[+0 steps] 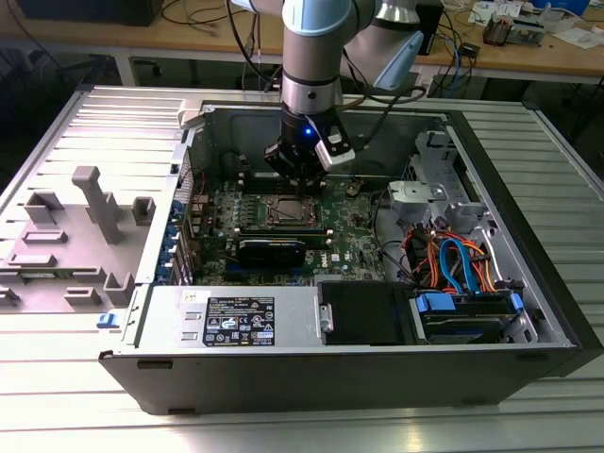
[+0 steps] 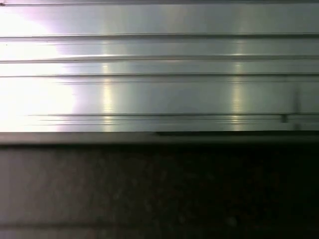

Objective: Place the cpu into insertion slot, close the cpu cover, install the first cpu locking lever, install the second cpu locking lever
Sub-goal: 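Install the second cpu locking lever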

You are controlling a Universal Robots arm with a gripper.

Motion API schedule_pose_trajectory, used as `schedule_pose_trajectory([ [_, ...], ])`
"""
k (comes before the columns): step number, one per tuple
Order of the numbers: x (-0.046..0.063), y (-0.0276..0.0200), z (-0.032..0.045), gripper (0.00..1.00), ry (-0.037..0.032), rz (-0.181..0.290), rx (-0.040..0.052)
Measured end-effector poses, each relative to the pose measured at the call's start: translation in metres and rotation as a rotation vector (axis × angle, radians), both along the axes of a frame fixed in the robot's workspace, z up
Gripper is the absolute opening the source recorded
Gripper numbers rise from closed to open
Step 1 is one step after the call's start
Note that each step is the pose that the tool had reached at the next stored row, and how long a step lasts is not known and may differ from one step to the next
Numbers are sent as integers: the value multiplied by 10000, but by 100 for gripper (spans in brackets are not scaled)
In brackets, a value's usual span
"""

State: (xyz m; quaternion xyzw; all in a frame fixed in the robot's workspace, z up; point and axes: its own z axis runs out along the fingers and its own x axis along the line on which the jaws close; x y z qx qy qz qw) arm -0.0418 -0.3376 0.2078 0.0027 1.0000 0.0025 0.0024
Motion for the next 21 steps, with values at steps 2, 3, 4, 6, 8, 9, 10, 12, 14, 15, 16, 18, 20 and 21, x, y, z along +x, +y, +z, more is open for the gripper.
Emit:
schedule_pose_trajectory([
  [2, 0, -16, 0, 11, 0, -2, 1],
  [3, 0, -30, -1, 11, -1, -2, 2],
  [4, 0, -52, -1, 11, -1, -2, 2],
  [6, -1, -58, -1, 11, -1, -4, 1],
  [8, 0, -62, -1, 11, -1, -2, 1],
  [9, 0, -62, -1, 11, -1, -2, -1],
  [10, -1, -62, 0, 11, -1, -3, -2],
  [12, -1, -62, 0, 11, 0, -2, -1],
  [14, 0, -62, -1, 11, -1, -2, -1],
  [15, -1, -62, 0, 11, 0, -3, -2],
  [16, -1, -63, -1, 11, -2, -3, 1],
  [18, 0, -72, -1, 11, -2, -1, 0],
  [20, -1, -88, -1, 11, 0, -2, -2],
  [21, 0, -99, -1, 11, -1, -3, -2],
])
